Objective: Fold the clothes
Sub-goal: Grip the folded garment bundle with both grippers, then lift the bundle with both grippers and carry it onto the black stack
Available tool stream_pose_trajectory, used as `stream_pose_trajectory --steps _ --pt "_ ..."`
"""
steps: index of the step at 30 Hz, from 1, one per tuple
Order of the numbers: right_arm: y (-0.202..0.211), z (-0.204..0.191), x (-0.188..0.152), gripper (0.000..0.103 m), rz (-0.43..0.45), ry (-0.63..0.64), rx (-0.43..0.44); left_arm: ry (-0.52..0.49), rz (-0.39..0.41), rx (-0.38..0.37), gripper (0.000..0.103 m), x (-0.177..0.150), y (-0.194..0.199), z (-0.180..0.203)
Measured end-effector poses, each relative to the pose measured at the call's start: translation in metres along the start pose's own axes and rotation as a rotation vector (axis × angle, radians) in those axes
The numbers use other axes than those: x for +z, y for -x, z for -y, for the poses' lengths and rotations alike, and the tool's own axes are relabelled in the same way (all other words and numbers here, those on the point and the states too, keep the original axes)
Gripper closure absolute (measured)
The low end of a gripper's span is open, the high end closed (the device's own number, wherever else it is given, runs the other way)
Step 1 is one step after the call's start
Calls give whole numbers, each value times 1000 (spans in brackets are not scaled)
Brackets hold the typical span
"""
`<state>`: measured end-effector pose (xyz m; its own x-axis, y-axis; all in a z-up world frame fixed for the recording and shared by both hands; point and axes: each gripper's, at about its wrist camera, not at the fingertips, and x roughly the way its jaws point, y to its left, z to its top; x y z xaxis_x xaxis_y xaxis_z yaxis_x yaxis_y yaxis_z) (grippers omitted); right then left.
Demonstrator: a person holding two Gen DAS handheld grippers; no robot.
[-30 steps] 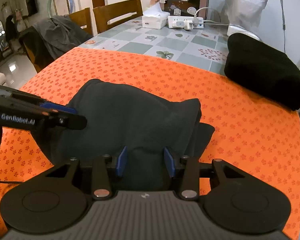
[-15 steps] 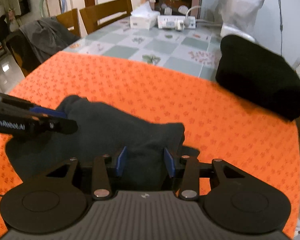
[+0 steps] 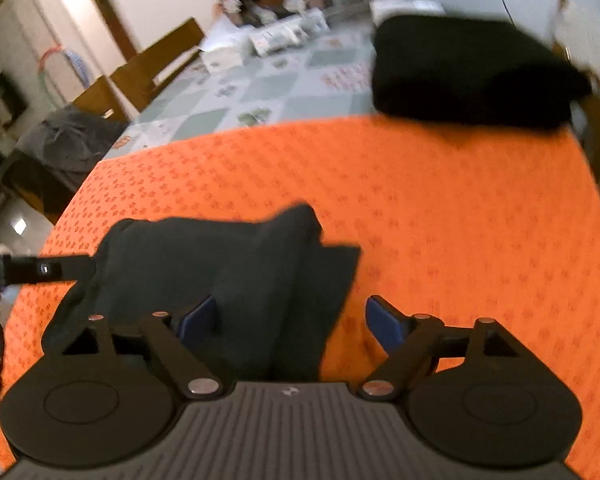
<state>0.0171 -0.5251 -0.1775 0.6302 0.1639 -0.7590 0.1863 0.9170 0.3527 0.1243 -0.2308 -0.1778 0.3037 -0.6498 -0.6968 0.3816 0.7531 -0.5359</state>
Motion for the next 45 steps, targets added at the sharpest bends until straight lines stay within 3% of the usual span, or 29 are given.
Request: stream_pose_trajectory --steps 4,11,14,16,18,23,27,37,45 --pt "-4 17 -5 13 -22 -103 38 49 -34 -39 18 -3 -10 -7" --pt "-16 8 -6 11 -38 -112 76 78 -42 -73 18 -5 -20 -10" --pt "-21 4 -7 9 -45 -115 92 81 -40 -79 24 -6 -20 -11" --pt "-25 2 -7 13 -50 -118 102 95 -33 -75 37 -7 -18 -13" --pt "-28 -1 -7 30 -54 -120 113 96 -25 -80 50 -7 -14 -11" --pt "-22 -8 -5 54 -37 -106 129 78 1 -110 57 -8 -5 3" --pt "-4 -17 0 59 -1 -86 130 50 27 -147 57 -3 7 21" --pt "74 -24 15 59 132 -83 101 -30 66 -222 57 17 27 74" --pt "115 5 39 59 162 -86 74 -70 65 -242 57 35 20 118"
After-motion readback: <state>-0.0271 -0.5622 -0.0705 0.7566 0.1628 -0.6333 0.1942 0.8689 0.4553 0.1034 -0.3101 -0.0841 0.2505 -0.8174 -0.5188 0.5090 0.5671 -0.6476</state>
